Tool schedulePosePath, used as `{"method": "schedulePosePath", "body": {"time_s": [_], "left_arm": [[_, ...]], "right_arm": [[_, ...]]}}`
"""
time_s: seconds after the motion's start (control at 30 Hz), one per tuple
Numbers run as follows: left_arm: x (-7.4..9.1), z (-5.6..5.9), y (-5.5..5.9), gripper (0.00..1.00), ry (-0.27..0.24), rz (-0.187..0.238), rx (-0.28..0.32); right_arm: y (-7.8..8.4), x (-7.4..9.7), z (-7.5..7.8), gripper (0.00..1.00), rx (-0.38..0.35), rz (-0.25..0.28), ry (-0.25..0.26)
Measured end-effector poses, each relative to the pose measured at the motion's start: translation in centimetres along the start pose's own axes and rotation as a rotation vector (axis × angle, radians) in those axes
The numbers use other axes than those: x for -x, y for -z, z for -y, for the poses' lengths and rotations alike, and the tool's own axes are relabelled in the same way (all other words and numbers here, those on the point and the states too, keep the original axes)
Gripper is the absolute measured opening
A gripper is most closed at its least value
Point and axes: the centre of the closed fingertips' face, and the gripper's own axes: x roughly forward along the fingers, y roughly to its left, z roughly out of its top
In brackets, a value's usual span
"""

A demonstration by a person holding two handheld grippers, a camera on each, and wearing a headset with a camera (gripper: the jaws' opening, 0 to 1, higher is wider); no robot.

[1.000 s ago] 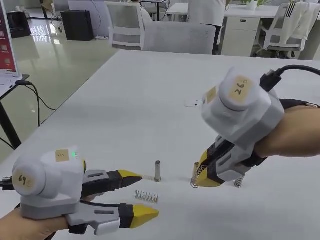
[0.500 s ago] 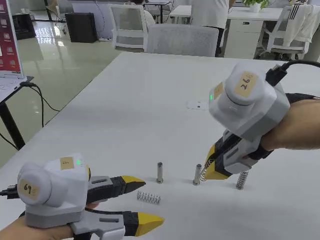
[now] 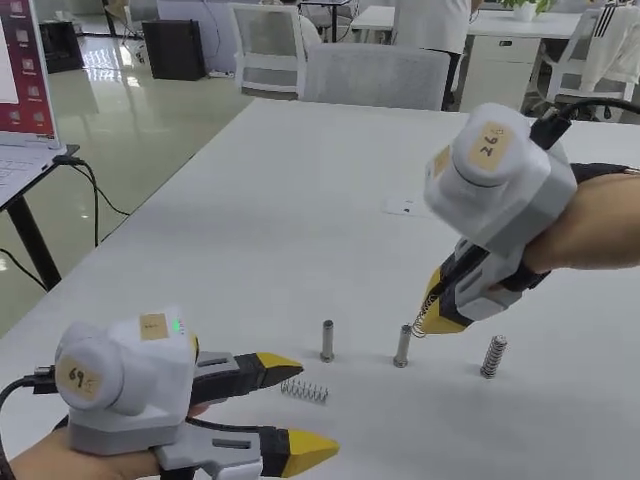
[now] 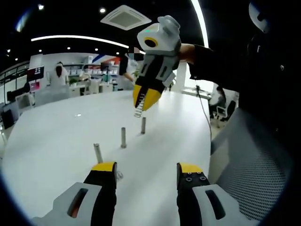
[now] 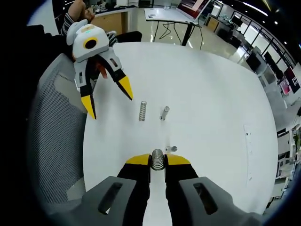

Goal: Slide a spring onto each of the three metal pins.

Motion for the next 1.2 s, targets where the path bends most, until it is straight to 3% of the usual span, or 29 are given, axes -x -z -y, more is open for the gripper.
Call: {"method": "schedulePosePath", "body": {"time_s": [0.43,0.73,1.2], "left_arm": [[-0.3,0.5,0.5,0.45,0.018,-0.023,-0.023],[-0.2,0.5,0.4,0.45,0.016,-0.016,-0.020],[-0.1,0.3,0.3,0.45,0.011,-0.013,-0.016]], "right_arm": [[0.1,-1.5,2.0,0.08,-0.010,-0.043,0.012],[0.6,-2.8,2.5,0.08,-0.019,-0.084,-0.006],[1.0,-3.6,2.8,0.08,-0.029,-0.105,-0.018]]}}
